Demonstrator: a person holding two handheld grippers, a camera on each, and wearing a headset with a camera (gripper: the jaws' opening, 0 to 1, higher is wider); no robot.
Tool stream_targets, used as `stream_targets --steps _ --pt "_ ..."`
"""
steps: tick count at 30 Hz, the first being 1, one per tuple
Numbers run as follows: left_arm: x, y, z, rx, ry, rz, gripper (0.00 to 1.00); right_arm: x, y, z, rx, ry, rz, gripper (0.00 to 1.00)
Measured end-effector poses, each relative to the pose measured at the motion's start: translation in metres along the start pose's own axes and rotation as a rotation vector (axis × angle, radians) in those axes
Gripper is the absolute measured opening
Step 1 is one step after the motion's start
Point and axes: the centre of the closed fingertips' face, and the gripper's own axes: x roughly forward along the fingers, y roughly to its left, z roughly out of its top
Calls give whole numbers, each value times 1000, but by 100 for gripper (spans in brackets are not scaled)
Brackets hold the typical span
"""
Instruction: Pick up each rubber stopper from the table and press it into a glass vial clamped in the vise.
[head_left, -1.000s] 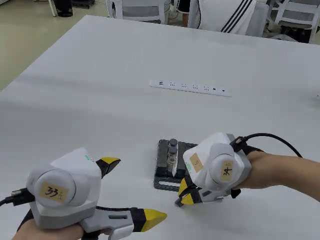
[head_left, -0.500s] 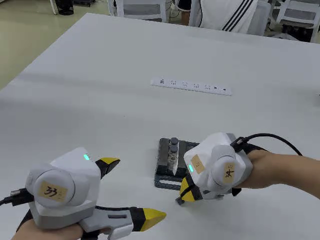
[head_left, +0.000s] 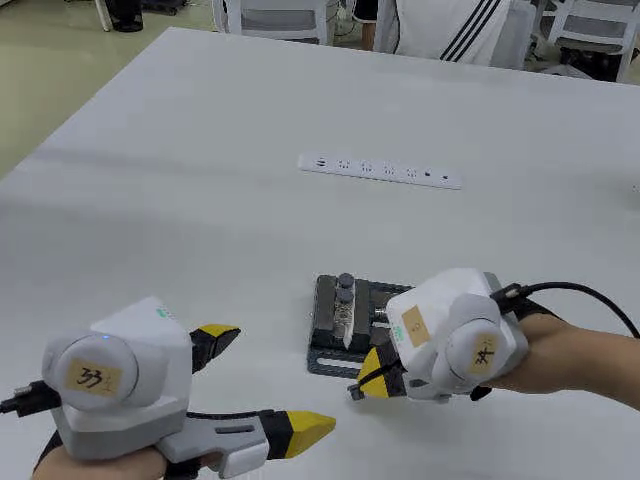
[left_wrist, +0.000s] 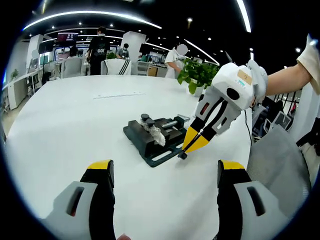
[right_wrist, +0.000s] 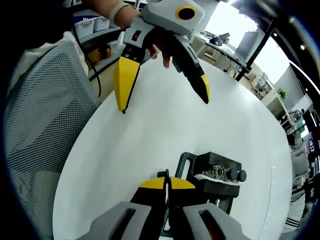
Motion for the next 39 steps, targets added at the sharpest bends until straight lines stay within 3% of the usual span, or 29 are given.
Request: stream_targets --steps 6,10,19,24,28,39 --pt "4 -9 14 -54 -30 -45 74 -34 -19 9 -49 -16 -177 0" --pt "8 -17 23 -76 -43 -85 64 -54 -25 18 -73 -38 -262 0" --pt "21 -47 57 -124 -86 -224 36 -96 -32 41 -149 -75 -437 0" --pt "27 -60 71 -143 -100 -281 27 -107 -31 48 -147 -98 -467 0" --pt "31 -65 77 -164 -110 -320 18 -111 -30 49 -126 -110 -462 0" --pt "33 -74 79 -201 -114 -369 8 -112 -26 54 -117 -149 -454 0"
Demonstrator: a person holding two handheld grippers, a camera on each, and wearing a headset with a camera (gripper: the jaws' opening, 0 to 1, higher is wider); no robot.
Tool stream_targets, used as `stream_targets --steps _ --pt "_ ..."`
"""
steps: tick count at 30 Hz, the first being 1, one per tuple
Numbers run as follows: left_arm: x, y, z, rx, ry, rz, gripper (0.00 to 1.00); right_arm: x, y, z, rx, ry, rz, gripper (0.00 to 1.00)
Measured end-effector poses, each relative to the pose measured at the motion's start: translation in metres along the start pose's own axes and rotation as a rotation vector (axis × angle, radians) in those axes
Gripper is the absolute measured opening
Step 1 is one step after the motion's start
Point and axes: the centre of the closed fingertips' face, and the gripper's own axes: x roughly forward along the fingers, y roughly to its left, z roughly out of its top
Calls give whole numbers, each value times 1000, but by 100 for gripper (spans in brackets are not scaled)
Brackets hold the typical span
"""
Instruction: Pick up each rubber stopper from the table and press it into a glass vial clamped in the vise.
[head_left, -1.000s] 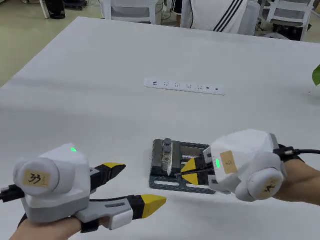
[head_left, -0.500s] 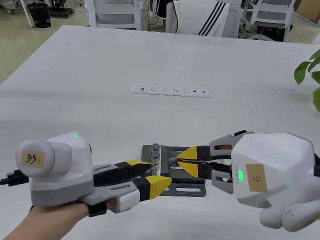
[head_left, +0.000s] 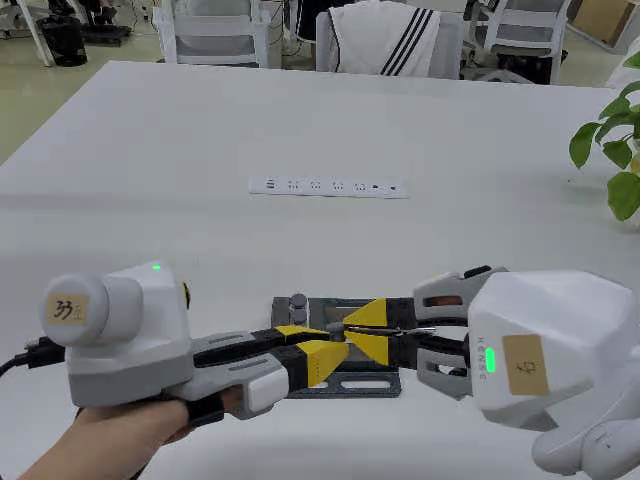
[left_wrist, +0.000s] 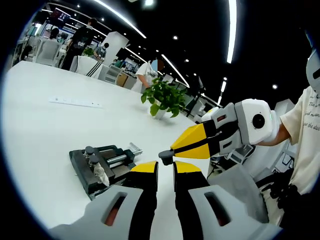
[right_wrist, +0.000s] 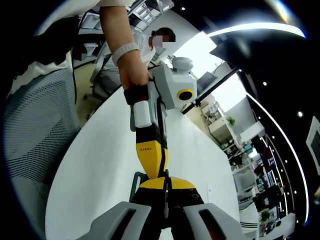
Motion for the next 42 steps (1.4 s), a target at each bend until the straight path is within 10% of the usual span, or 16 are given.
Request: stream_targets --steps 20,32,42 --pt "-3 -11 -3 -105 -11 -48 4 -4 7 7 -7 -19 9 0" --pt "-4 -11 -12 -58 37 -17 3 -2 17 7 -20 -9 55 0" --pt "-10 -3 -17 -32 54 6 3 -2 22 9 200 -41 119 16"
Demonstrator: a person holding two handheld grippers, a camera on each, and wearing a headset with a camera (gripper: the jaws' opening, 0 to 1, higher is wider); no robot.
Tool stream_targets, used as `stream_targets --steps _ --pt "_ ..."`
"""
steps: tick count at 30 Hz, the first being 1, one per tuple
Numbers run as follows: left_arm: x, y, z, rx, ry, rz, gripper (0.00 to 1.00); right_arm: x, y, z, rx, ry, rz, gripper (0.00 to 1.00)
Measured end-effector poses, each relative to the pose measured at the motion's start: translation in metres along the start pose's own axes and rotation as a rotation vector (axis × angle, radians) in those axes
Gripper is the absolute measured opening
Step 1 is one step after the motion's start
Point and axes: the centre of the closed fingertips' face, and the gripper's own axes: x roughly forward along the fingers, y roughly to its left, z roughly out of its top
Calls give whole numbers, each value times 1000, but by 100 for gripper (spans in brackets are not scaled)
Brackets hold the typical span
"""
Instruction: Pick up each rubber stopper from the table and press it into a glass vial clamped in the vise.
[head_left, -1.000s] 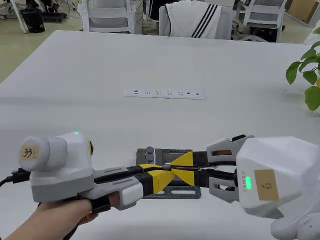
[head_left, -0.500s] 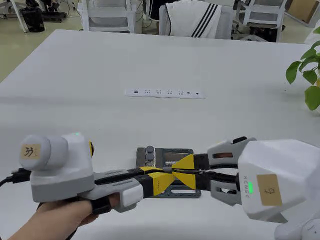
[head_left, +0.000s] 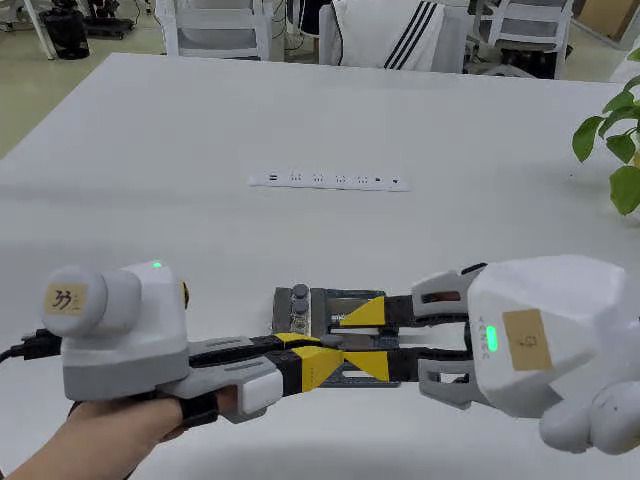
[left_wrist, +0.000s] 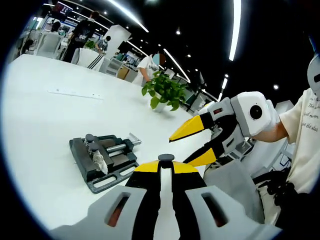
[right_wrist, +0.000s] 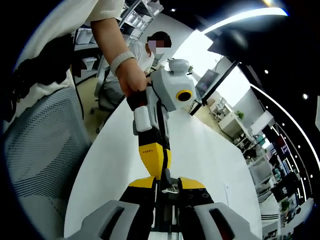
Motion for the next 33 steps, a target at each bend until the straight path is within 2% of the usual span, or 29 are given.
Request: stream_targets --steps 7,10,12,14,16,18,20,22,25,27,33 --pt "-2 1 -4 49 27 7 3 2 11 -2 151 -15 85 37" --pt "-2 -1 -6 88 44 0 3 1 18 -4 207 -2 147 40" --pt "-1 -3 -9 131 60 -5 3 0 19 -6 227 6 167 40" --pt "0 -8 -9 177 65 -31 3 -3 23 -8 287 24 199 39" --pt "0 -11 -13 224 93 -39 4 -5 27 -9 349 30 241 39" --pt "1 -13 -17 319 128 -42 4 -7 23 -10 336 31 237 37" --pt "3 -16 -21 370 156 -54 4 -8 24 -11 336 41 250 34" --pt "4 -19 -25 453 194 -63 4 -8 25 -10 356 43 268 34" --pt "7 -24 -29 532 232 -82 4 -7 26 -10 350 49 277 32" --pt "9 -26 -32 582 257 -91 4 -6 28 -10 360 50 289 31" --pt "12 -28 -35 651 305 -110 4 -2 34 -15 367 69 315 30"
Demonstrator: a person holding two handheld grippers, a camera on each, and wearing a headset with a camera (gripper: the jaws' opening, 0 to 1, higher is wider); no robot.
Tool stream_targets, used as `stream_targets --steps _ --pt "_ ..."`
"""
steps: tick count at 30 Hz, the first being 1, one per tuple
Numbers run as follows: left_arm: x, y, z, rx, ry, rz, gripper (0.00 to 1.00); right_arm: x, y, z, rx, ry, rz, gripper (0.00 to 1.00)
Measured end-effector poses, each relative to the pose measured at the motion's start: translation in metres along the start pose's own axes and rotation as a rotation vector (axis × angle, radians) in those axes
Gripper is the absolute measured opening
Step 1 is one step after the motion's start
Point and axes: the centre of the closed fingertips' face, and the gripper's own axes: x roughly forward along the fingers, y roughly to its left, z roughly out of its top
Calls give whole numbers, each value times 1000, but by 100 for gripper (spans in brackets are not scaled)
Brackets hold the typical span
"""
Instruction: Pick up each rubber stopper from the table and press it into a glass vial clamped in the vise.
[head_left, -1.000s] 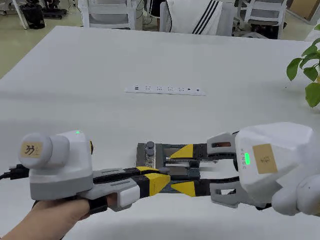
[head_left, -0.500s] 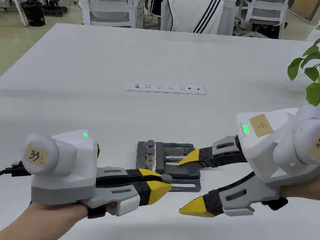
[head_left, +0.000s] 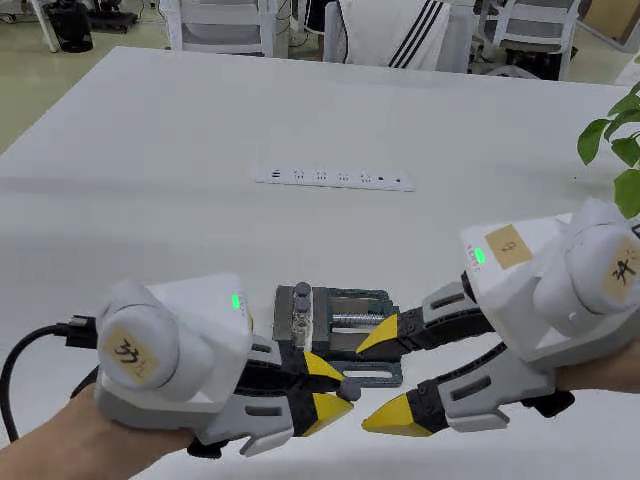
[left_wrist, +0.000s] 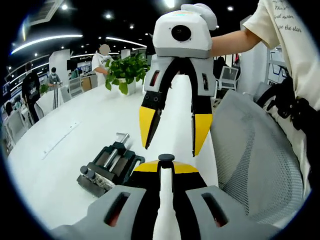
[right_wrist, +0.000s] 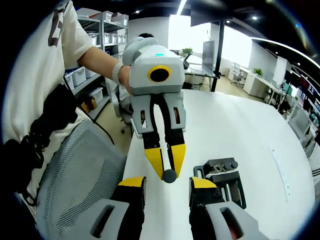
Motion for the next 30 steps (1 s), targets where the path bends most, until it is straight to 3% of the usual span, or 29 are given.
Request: stream_targets --steps 5,12,30 --pt "1 0 -1 19 15 -13 4 1 -2 -2 -15 8 -7 19" --pt "2 0 -3 31 26 -28 4 3 -1 -3 -24 16 4 13" --pt "4 -4 -7 40 43 -57 4 8 6 -8 -69 60 41 8"
